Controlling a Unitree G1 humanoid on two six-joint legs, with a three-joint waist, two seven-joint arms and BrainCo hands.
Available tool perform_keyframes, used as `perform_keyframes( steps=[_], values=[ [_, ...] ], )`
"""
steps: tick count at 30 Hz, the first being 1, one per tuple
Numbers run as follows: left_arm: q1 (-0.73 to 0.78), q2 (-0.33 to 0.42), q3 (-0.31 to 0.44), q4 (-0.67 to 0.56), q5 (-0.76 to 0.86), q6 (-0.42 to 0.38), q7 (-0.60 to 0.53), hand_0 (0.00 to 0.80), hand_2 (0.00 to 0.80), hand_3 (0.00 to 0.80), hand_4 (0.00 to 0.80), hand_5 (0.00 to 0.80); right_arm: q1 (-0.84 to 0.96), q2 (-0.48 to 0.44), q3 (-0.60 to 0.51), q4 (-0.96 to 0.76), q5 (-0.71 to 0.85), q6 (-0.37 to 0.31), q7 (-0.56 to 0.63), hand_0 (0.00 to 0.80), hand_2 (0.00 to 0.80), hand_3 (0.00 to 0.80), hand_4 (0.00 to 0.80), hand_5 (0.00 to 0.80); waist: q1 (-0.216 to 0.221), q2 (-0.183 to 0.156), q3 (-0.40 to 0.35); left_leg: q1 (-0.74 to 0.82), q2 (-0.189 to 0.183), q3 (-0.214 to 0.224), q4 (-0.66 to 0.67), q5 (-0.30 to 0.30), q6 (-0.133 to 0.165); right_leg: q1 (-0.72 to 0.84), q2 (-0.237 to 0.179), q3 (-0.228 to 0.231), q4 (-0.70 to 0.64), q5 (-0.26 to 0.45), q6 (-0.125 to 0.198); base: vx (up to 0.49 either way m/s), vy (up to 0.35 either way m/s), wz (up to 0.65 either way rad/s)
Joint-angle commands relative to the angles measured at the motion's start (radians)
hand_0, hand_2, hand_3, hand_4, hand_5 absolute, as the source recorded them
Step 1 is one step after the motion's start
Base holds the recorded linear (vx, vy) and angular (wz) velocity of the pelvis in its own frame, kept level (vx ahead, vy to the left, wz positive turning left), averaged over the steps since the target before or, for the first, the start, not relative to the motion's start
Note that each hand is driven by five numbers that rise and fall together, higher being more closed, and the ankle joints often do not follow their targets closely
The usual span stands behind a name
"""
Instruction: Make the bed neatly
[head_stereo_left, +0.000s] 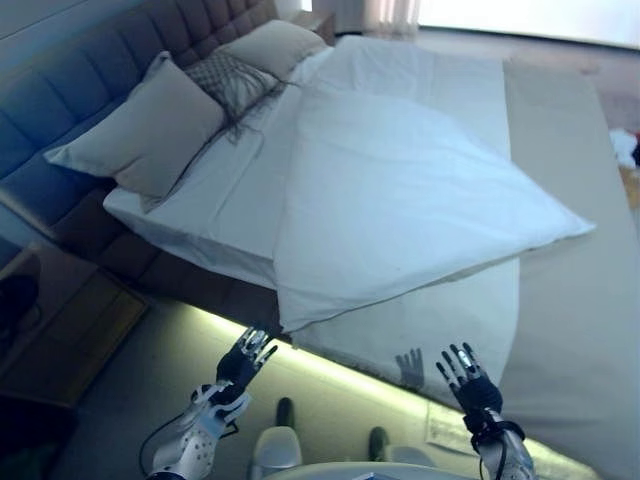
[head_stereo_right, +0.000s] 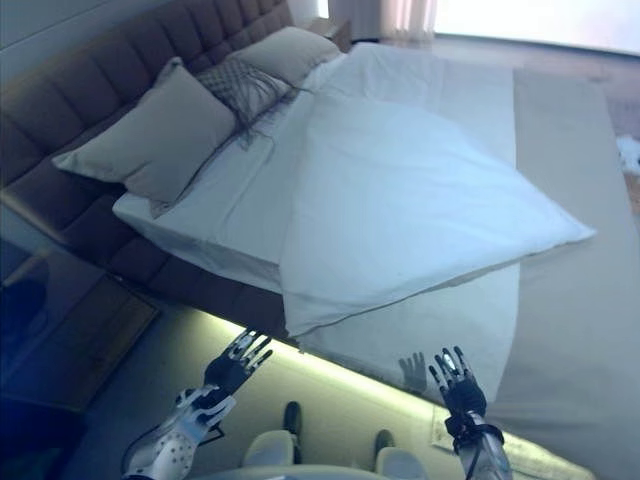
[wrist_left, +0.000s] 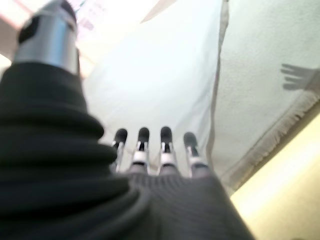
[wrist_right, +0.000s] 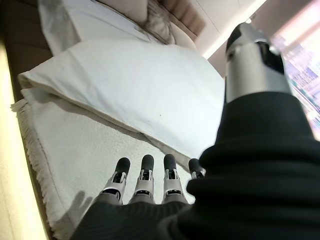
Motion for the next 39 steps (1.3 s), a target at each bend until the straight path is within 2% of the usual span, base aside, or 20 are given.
perform_keyframes(
  steps=[1, 2, 3, 4, 5, 6, 7, 8, 11, 14, 15, 17, 20, 22, 26, 29, 33, 39],
  values=[
    [0.008, 0.013, 0.004, -0.032, 0.025, -0.016, 0.004, 0.0, 0.0, 0.0, 0.0, 0.0, 0.038, -0.021, -0.004, -0.081, -0.003, -0.048, 0.023, 0.0, 0.0, 0.0, 0.0, 0.0, -0.017, -0.027, -0.066, -0.197, 0.004, -0.079, -0.085, 0.247, -0.004, 0.24, -0.036, 0.015, -0.236, 0.013, 0.066, 0.318, 0.184, -0.33],
    [-0.003, 0.013, 0.001, -0.018, 0.029, -0.022, -0.003, 0.0, 0.0, 0.0, 0.0, 0.0, 0.026, -0.022, 0.01, -0.082, 0.001, -0.058, 0.008, 0.0, 0.0, 0.0, 0.0, 0.0, -0.014, -0.034, -0.065, -0.188, -0.026, -0.074, -0.041, 0.189, 0.021, 0.244, -0.059, 0.022, -0.219, 0.01, 0.078, 0.348, 0.21, -0.11],
    [-0.007, 0.015, -0.004, -0.012, 0.029, -0.028, 0.0, 0.0, 0.0, 0.0, 0.0, 0.0, 0.016, -0.022, 0.026, -0.077, 0.004, -0.069, -0.006, 0.0, 0.0, 0.0, 0.0, 0.0, -0.008, -0.036, -0.068, -0.188, -0.042, -0.082, -0.038, 0.165, 0.027, 0.246, -0.071, 0.03, -0.207, 0.009, 0.085, 0.381, 0.25, -0.02],
    [-0.008, 0.016, -0.002, -0.01, 0.032, -0.028, 0.004, 0.0, 0.0, 0.0, 0.0, 0.0, 0.014, -0.015, 0.031, -0.076, 0.002, -0.073, -0.014, 0.0, 0.0, 0.0, 0.0, 0.0, -0.004, -0.039, -0.071, -0.184, -0.055, -0.086, -0.035, 0.171, 0.032, 0.248, -0.089, 0.024, -0.189, 0.005, 0.096, 0.423, 0.275, -0.07],
    [-0.01, 0.026, -0.001, 0.001, 0.041, -0.024, 0.005, 0.0, 0.0, 0.0, 0.0, 0.0, 0.019, -0.004, 0.023, -0.078, 0.015, -0.063, -0.035, 0.0, 0.0, 0.0, 0.0, 0.0, -0.002, -0.046, -0.08, -0.191, -0.078, -0.083, 0.006, 0.159, 0.048, 0.249, -0.115, 0.019, -0.165, 0.022, 0.112, 0.398, 0.263, -0.07],
    [-0.013, 0.03, -0.001, 0.01, 0.049, -0.024, -0.006, 0.0, 0.0, 0.0, 0.0, 0.0, 0.025, 0.006, 0.011, -0.081, 0.032, -0.055, -0.038, 0.0, 0.0, 0.0, 0.0, 0.0, -0.001, -0.054, -0.09, -0.205, -0.095, -0.083, 0.036, 0.151, 0.06, 0.251, -0.135, 0.019, -0.142, 0.053, 0.129, 0.419, 0.253, 0.0],
    [-0.016, 0.039, -0.002, -0.007, 0.051, -0.02, -0.017, 0.0, 0.0, 0.0, 0.0, 0.0, 0.03, 0.019, 0.01, -0.089, 0.036, -0.056, -0.035, 0.0, 0.0, 0.0, 0.0, 0.0, 0.008, -0.069, -0.106, -0.203, -0.132, -0.093, 0.047, 0.132, 0.094, 0.243, -0.161, 0.023, -0.101, 0.123, 0.148, 0.36, 0.231, 0.05],
    [-0.007, 0.041, -0.01, -0.033, 0.055, -0.021, -0.012, 0.0, 0.0, 0.0, 0.0, 0.0, 0.037, 0.029, 0.021, -0.102, 0.016, -0.074, -0.043, 0.0, 0.0, 0.0, 0.0, 0.0, 0.014, -0.073, -0.12, -0.188, -0.155, -0.093, 0.04, 0.118, 0.118, 0.227, -0.18, 0.018, -0.049, 0.174, 0.154, 0.335, 0.237, 0.02],
    [0.006, 0.049, -0.016, -0.037, 0.052, -0.046, 0.018, 0.0, 0.0, 0.0, 0.0, 0.0, 0.032, 0.054, 0.029, -0.113, 0.008, -0.1, -0.031, 0.0, 0.0, 0.0, 0.0, 0.0, 0.022, -0.064, -0.141, -0.161, -0.195, -0.087, 0.04, 0.084, 0.166, 0.175, -0.206, 0.005, 0.11, 0.242, 0.147, 0.3, 0.272, -0.02],
    [-0.015, 0.055, -0.001, 0.001, 0.044, -0.062, 0.029, 0.0, 0.0, 0.0, 0.0, 0.0, 0.013, 0.057, 0.037, -0.12, -0.008, -0.09, -0.05, 0.0, 0.0, 0.0, 0.0, 0.0, 0.018, -0.045, -0.145, -0.123, -0.214, -0.076, 0.064, 0.038, 0.196, 0.084, -0.218, -0.023, 0.264, 0.274, 0.129, 0.24, 0.25, -0.18],
    [-0.02, 0.057, 0.002, -0.002, 0.044, -0.06, 0.038, 0.0, 0.0, 0.0, 0.0, 0.0, 0.006, 0.056, 0.043, -0.122, -0.013, -0.087, -0.055, 0.0, 0.0, 0.0, 0.0, 0.0, 0.017, -0.042, -0.142, -0.111, -0.218, -0.072, 0.066, 0.033, 0.199, 0.071, -0.221, -0.032, 0.266, 0.273, 0.121, 0.214, 0.15, -0.16],
    [-0.026, 0.059, 0.004, -0.006, 0.035, -0.067, 0.055, 0.0, 0.0, 0.0, 0.0, 0.0, 0.0, 0.058, 0.054, -0.117, -0.029, -0.093, -0.056, 0.0, 0.0, 0.0, 0.0, 0.0, 0.004, -0.045, -0.134, -0.078, -0.234, -0.061, 0.067, 0.015, 0.2, 0.031, -0.22, -0.063, 0.19, 0.254, 0.111, 0.194, 0.045, -0.06],
    [-0.035, 0.054, 0.009, 0.007, 0.031, -0.072, 0.069, 0.0, 0.0, 0.0, 0.0, 0.0, -0.019, 0.056, 0.042, -0.096, -0.014, -0.093, -0.06, 0.0, 0.0, 0.0, 0.0, 0.0, -0.022, -0.043, -0.122, -0.012, -0.241, -0.067, 0.061, -0.019, 0.194, -0.037, -0.21, -0.098, 0.024, 0.265, 0.1, 0.186, -0.025, -0.12],
    [-0.038, 0.05, 0.013, 0.018, 0.03, -0.069, 0.063, 0.0, 0.0, 0.0, 0.0, 0.0, -0.03, 0.055, 0.033, -0.087, -0.004, -0.094, -0.066, 0.0, 0.0, 0.0, 0.0, 0.0, -0.042, -0.05, -0.107, 0.034, -0.244, -0.064, 0.053, -0.044, 0.188, -0.065, -0.217, -0.105, -0.056, 0.294, 0.109, 0.174, -0.041, -0.19],
    [-0.042, 0.051, 0.029, 0.007, 0.035, -0.049, 0.041, 0.0, 0.0, 0.0, 0.0, 0.0, -0.048, 0.064, -0.002, -0.081, 0.013, -0.09, -0.081, 0.0, 0.0, 0.0, 0.0, 0.0, -0.074, -0.073, -0.091, 0.088, -0.239, -0.055, 0.047, -0.094, 0.171, -0.101, -0.244, -0.064, -0.174, 0.391, 0.153, 0.149, -0.056, 0.09],
    [-0.041, 0.05, 0.047, 0.003, 0.028, -0.046, 0.045, 0.0, 0.0, 0.0, 0.0, 0.0, -0.054, 0.08, -0.03, -0.06, 0.014, -0.091, -0.078, 0.0, 0.0, 0.0, 0.0, 0.0, -0.067, -0.081, -0.1, 0.092, -0.23, -0.06, 0.046, -0.105, 0.166, -0.084, -0.252, -0.061, -0.191, 0.41, 0.168, 0.114, -0.059, 0.34],
    [-0.03, 0.048, 0.064, 0.019, 0.037, -0.055, 0.045, 0.0, 0.0, 0.0, 0.0, 0.0, -0.06, 0.085, -0.054, -0.03, 0.017, -0.109, -0.089, 0.0, 0.0, 0.0, 0.0, 0.0, -0.056, -0.097, -0.114, 0.084, -0.223, -0.062, 0.066, -0.12, 0.167, -0.072, -0.26, -0.067, -0.188, 0.414, 0.172, 0.109, -0.093, 0.15],
    [-0.043, 0.065, 0.073, 0.026, 0.052, -0.048, 0.015, 0.0, 0.0, 0.0, 0.0, 0.0, -0.095, 0.063, -0.093, 0.05, 0.034, -0.1, -0.148, 0.0, 0.0, 0.0, 0.0, 0.0, -0.056, -0.117, -0.116, 0.111, -0.191, -0.036, 0.082, -0.158, 0.149, -0.07, -0.268, -0.088, -0.264, 0.424, 0.188, 0.164, -0.181, 0.04]
  ],
)
